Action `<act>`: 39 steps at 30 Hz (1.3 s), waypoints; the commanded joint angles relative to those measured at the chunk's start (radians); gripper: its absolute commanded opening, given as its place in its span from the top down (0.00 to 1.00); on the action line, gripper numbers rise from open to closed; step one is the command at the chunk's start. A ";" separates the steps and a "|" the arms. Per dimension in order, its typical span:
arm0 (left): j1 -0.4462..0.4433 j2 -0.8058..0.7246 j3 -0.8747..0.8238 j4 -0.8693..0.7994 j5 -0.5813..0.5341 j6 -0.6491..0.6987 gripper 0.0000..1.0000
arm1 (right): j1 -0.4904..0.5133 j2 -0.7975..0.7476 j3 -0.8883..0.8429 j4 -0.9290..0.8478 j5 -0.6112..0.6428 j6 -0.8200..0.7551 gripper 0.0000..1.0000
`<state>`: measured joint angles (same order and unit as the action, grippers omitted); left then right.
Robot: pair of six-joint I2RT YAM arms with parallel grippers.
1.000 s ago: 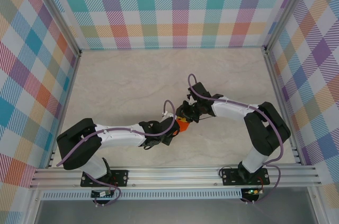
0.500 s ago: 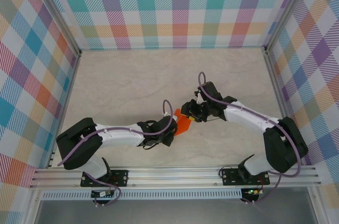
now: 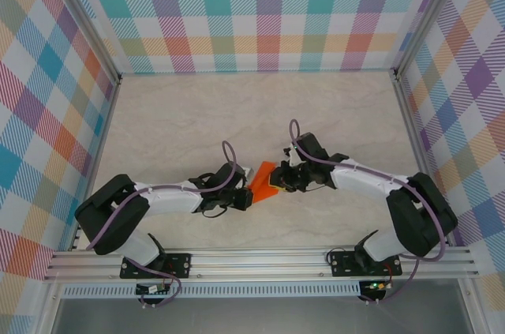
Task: Fold a paper plane with a square sheet of paper (pick it up from the middle)
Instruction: Fourth fold the wing at the center of the table.
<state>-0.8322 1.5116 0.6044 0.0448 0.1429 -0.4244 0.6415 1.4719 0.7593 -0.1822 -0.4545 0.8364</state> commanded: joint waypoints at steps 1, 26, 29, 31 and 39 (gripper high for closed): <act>0.032 -0.013 -0.017 0.040 0.104 -0.010 0.90 | 0.028 0.072 0.060 0.069 -0.051 -0.022 0.84; 0.070 -0.028 0.000 -0.034 0.156 0.027 0.77 | 0.049 0.306 0.218 0.034 0.051 -0.003 0.90; 0.071 -0.042 -0.008 -0.043 0.155 0.034 0.77 | 0.046 0.310 0.225 0.020 0.062 -0.006 0.90; 0.070 -0.047 -0.016 -0.040 0.154 0.034 0.79 | 0.046 0.315 0.229 0.015 0.064 -0.003 0.90; 0.070 -0.042 -0.028 -0.037 0.153 0.036 0.89 | 0.043 0.338 0.242 0.003 0.060 -0.008 0.90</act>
<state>-0.7750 1.4872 0.5945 0.0261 0.3019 -0.3992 0.6880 1.7939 0.9752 -0.1543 -0.4007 0.8440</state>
